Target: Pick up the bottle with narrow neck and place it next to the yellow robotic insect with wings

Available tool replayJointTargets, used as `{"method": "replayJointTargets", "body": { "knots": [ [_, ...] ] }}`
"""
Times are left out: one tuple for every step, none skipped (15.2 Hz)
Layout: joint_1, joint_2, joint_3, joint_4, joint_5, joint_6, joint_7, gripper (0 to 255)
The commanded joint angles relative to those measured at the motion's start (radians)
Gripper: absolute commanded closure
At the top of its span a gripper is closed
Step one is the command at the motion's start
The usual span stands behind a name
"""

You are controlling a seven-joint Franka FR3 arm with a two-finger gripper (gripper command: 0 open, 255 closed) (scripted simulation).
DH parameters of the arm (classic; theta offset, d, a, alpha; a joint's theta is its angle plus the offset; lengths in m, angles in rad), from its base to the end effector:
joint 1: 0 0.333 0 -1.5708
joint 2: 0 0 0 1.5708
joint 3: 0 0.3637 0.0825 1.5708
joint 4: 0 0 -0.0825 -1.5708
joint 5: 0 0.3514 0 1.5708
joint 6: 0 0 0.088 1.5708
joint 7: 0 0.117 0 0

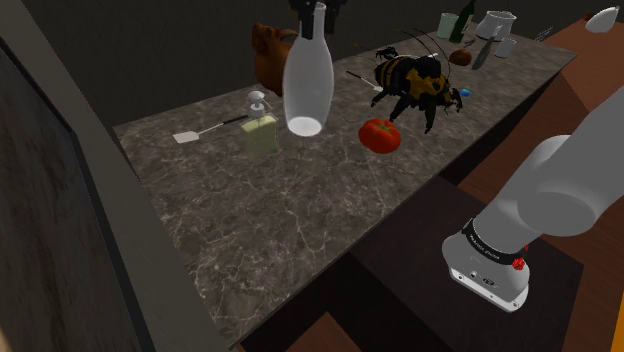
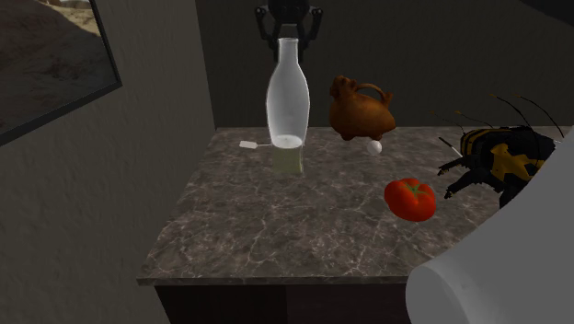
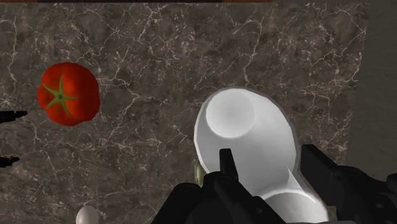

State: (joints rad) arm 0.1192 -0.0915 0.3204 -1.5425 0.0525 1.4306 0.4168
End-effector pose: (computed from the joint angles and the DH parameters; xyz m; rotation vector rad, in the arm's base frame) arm 0.4229 0.2175 0.7055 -3.1301 -0.0436 0.0509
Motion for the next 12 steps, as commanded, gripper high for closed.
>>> {"method": "replayJointTargets", "body": {
  "knots": [
    [0.000,0.013,0.001,0.045,-0.004,-0.033,0.003,255],
    [0.001,0.020,0.002,0.067,-0.006,-0.048,0.005,255],
    [0.002,0.028,0.003,0.090,-0.008,-0.064,0.007,255],
    [0.002,0.036,0.004,0.114,-0.010,-0.079,0.010,255],
    [0.003,0.044,0.006,0.138,-0.013,-0.096,0.012,255],
    [0.004,0.053,0.007,0.163,-0.016,-0.112,0.015,255],
    [0.005,0.063,0.009,0.188,-0.018,-0.128,0.017,255],
    [0.007,0.073,0.010,0.215,-0.021,-0.145,0.020,255],
    [0.008,0.083,0.012,0.242,-0.025,-0.163,0.023,255],
    [0.010,0.094,0.014,0.271,-0.028,-0.181,0.026,255],
    [0.012,0.106,0.016,0.300,-0.032,-0.199,0.029,255],
    [0.014,0.119,0.018,0.331,-0.037,-0.217,0.033,255]
  ]
}}
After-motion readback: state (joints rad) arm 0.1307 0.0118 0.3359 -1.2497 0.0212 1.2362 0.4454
